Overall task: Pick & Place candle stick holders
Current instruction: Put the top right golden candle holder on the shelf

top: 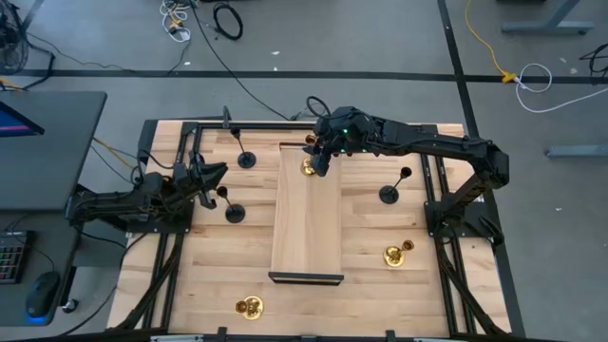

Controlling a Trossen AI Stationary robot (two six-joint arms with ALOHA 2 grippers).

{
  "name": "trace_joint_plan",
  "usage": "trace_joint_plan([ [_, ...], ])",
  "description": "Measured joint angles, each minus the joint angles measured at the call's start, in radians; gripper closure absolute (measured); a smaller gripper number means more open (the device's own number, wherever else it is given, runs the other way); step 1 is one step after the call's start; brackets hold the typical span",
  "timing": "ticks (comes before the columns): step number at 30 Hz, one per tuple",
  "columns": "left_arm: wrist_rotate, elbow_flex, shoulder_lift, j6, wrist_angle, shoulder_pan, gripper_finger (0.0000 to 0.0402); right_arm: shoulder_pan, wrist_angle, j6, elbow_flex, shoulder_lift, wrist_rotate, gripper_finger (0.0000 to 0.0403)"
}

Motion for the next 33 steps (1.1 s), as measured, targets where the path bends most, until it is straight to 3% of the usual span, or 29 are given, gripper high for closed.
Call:
trace_joint_plan([
  [19, 0.000, 0.000, 0.000, 0.000, 0.000, 0.000, 0.0346, -0.019, -0.027, -0.053, 0.000, -0.034, 0.050, 0.0244],
  [33, -0.003, 0.000, 0.000, 0.000, -0.001, 0.000, 0.0346, -0.006, -0.061, -0.042, 0.000, -0.057, 0.012, 0.0244],
])
